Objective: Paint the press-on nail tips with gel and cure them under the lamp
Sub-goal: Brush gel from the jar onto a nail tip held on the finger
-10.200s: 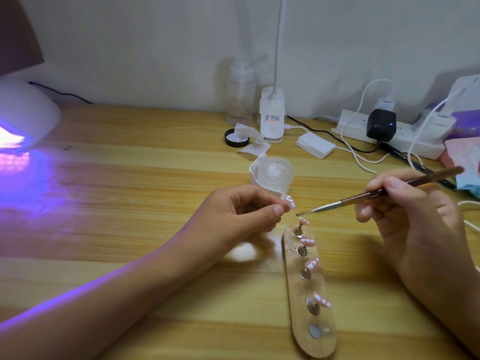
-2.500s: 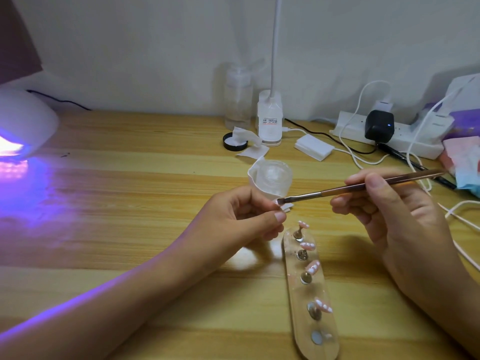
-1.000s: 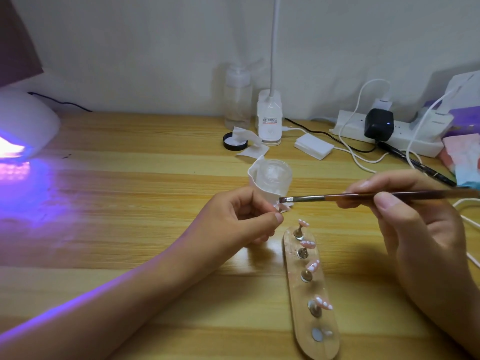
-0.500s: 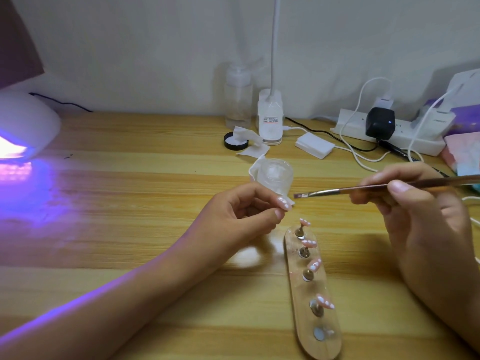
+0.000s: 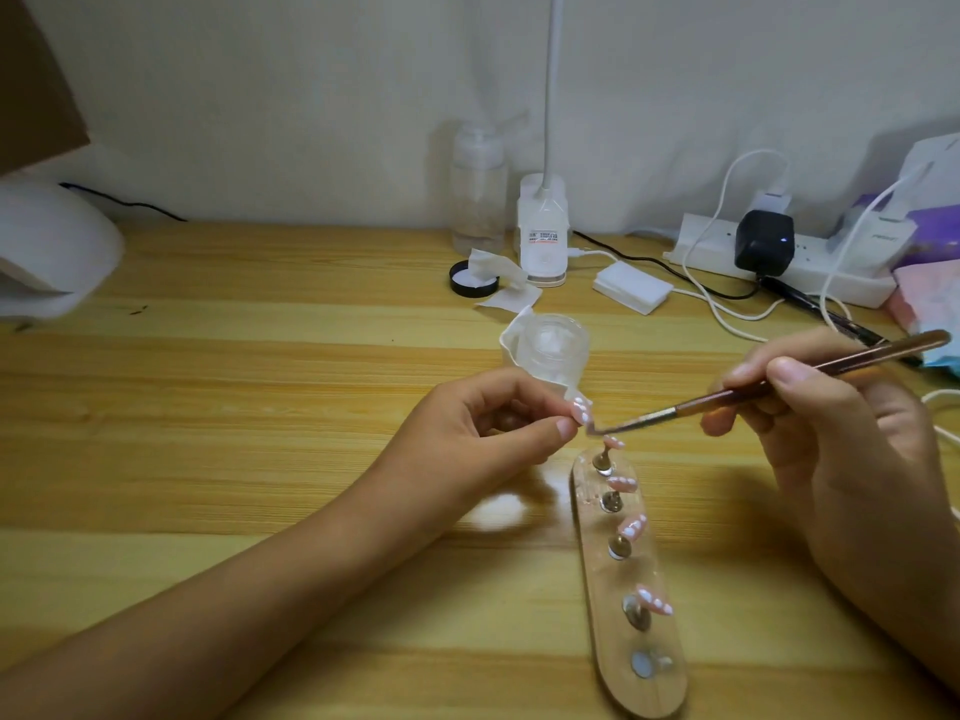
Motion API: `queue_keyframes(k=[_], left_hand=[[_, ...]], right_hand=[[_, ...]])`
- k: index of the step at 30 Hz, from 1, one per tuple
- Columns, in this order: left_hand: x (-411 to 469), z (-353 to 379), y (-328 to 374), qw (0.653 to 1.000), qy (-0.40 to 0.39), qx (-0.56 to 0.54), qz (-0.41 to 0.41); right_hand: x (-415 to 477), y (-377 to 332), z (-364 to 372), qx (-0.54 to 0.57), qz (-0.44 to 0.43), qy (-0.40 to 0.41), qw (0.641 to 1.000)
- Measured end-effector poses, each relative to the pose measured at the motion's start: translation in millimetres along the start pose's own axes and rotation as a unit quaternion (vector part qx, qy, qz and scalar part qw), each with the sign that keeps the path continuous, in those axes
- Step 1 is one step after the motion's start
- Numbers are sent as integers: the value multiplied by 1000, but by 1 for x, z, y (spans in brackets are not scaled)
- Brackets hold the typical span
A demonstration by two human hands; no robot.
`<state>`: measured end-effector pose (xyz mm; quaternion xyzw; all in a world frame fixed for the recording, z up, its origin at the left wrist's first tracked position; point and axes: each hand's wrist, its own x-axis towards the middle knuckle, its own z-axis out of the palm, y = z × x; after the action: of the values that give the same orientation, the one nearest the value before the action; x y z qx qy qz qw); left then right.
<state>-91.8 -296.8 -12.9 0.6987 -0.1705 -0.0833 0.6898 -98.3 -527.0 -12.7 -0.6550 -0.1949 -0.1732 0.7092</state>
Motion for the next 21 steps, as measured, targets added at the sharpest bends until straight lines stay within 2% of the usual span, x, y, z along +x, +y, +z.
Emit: queue_keyframes(k=[5,10,12,14,15,17,21], left_hand=[[-1,-2,0,1000,-1,-14,1],[-3,0,6,998,25,-59,0],[-7,-1,8,997,40,-57,32],[-15,1,12,993,28,5,117],[-18,2,14,981,10,72,179],[-24,9,15,933,-37,212,290],[-34,21,12,822,-106,383,408]], right_hand=[[1,-2,1,37,22,10,999],[7,-4,-2,87,57,77,992],[9,-5,-1,95,69,98,988],[11,-6,-1,100,84,111,985],[11,-7,-1,100,89,116,984],[10,-8,-1,103,97,122,982],[9,-10,0,100,112,132,980]])
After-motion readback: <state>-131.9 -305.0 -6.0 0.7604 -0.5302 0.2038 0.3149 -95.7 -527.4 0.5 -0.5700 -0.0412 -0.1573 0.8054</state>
